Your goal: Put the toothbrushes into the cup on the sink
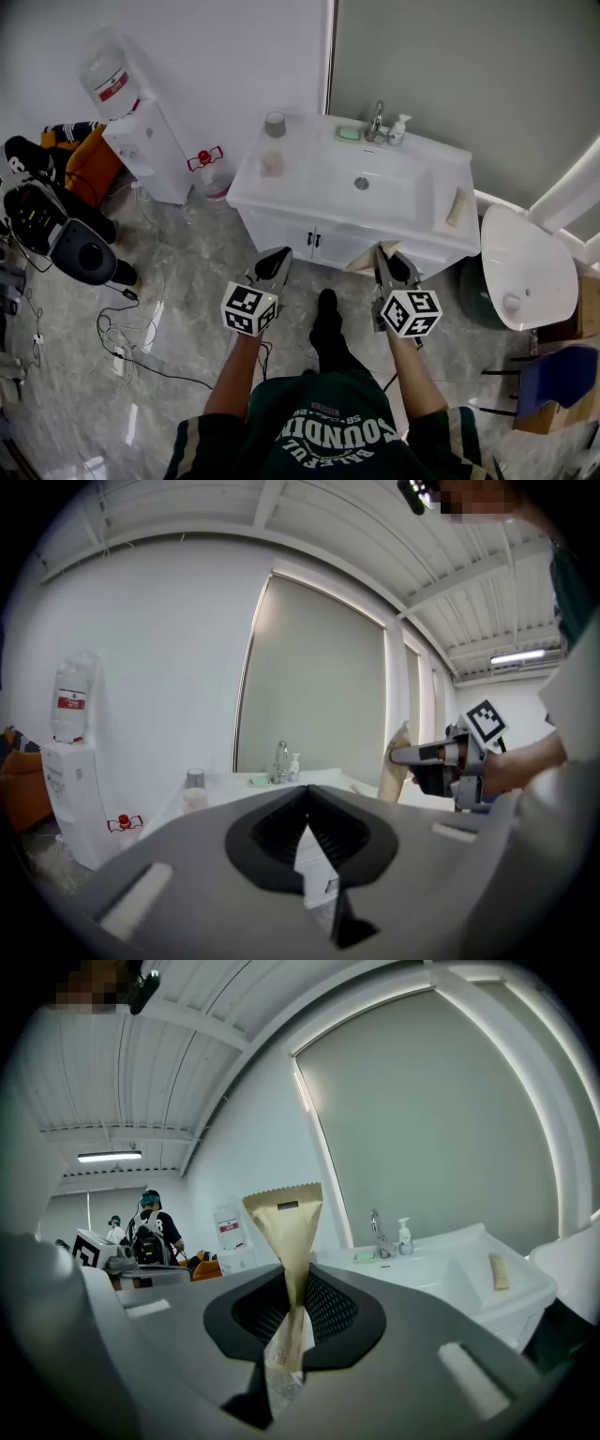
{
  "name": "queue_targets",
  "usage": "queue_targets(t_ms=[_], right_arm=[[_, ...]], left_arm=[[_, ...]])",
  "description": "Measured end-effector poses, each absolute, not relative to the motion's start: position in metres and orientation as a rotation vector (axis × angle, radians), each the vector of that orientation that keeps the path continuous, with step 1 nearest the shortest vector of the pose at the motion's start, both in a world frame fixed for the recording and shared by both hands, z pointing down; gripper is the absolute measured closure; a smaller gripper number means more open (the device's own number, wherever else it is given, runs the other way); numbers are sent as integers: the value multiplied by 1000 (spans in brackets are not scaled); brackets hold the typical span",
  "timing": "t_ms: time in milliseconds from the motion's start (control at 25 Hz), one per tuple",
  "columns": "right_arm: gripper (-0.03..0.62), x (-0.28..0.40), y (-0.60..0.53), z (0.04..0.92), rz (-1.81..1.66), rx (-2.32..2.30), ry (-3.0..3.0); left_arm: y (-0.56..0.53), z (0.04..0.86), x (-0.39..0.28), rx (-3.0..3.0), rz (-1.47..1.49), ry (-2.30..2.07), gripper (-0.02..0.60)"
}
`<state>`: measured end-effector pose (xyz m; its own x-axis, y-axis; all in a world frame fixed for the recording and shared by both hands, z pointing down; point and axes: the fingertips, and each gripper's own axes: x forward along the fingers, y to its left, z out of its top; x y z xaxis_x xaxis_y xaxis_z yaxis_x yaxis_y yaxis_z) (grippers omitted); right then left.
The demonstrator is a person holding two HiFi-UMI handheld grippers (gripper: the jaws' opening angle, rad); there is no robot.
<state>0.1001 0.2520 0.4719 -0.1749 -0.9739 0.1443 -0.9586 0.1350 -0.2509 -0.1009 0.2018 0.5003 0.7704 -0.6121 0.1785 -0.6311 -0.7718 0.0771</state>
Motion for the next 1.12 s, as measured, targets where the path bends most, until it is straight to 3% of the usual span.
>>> queue_targets(t_ms=[720,1120], right_arm=[[559,130,-37,449,-427,-1776,2514],[559,125,-131,445,-420,-1713,2595]], left_arm=[[-53,484,-53,2758,243,-1160,532],[-130,484,-57,2703,231,-1229,532]])
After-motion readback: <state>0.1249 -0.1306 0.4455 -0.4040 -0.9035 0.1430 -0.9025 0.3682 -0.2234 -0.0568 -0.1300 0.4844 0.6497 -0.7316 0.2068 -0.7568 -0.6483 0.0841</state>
